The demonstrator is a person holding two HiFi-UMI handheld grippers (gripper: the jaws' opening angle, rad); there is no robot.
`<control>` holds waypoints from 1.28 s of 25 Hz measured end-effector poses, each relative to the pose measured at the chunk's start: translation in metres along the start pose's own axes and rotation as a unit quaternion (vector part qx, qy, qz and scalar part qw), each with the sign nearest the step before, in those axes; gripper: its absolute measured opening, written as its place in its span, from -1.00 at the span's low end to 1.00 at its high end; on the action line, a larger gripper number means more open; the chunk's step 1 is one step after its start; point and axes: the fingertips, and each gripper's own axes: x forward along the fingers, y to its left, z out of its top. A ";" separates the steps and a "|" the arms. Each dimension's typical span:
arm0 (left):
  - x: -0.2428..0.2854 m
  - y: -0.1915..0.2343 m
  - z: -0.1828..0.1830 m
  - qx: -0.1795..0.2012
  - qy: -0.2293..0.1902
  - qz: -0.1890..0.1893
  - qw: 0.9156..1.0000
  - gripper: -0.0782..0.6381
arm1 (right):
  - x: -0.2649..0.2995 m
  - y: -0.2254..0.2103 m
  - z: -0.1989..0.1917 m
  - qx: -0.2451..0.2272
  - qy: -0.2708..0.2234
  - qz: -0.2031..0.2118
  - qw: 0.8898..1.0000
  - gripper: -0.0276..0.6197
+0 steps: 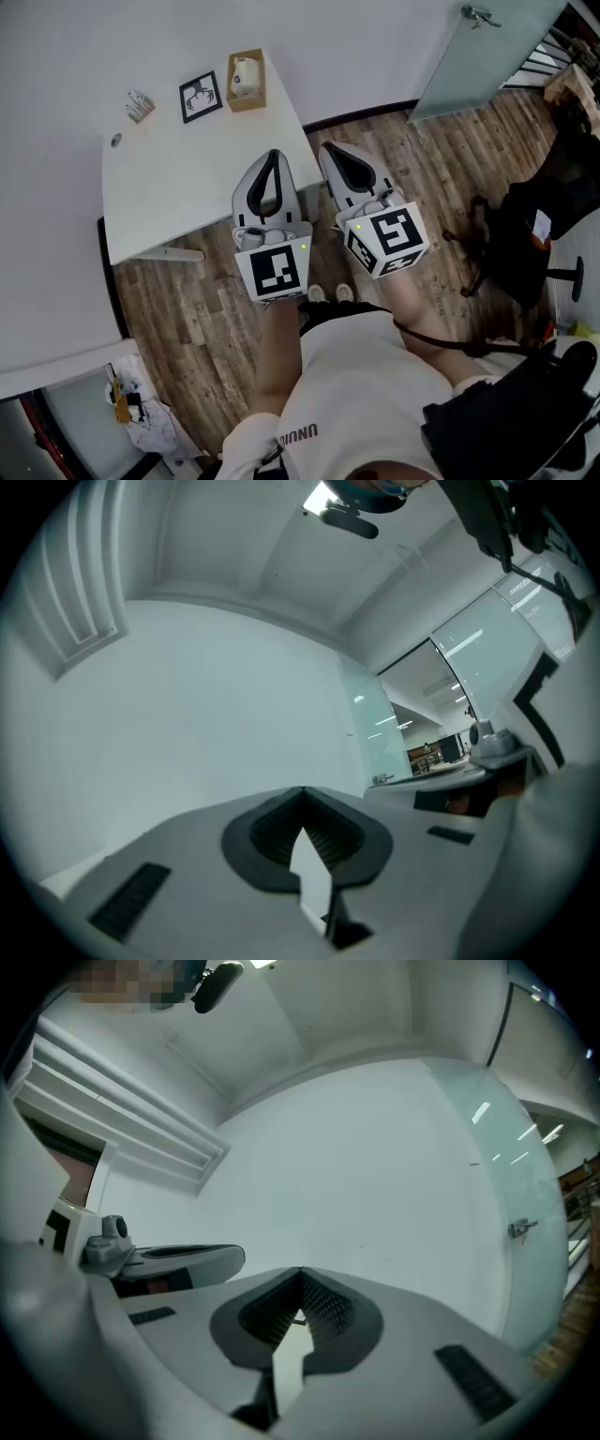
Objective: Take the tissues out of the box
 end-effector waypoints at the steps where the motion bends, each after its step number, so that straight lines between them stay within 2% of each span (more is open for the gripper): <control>1: 0.000 0.000 0.000 0.000 0.000 0.000 1.000 -0.75 | 0.000 0.000 0.000 0.000 0.000 0.000 1.000 -0.86; 14: 0.002 0.008 -0.004 -0.006 0.005 0.000 1.000 -0.75 | 0.009 0.006 0.002 -0.010 -0.005 0.010 1.000 -0.85; 23: 0.001 0.027 -0.009 -0.017 0.001 -0.011 1.000 -0.75 | 0.022 0.013 0.005 -0.029 -0.010 -0.008 0.999 -0.85; 26: 0.006 0.033 -0.010 -0.008 0.001 -0.021 1.000 -0.75 | 0.029 0.013 0.008 -0.039 -0.014 -0.013 0.999 -0.85; 32: 0.027 0.048 -0.011 0.005 -0.002 -0.014 1.000 -0.75 | 0.050 0.002 0.012 -0.043 -0.019 -0.015 0.999 -0.85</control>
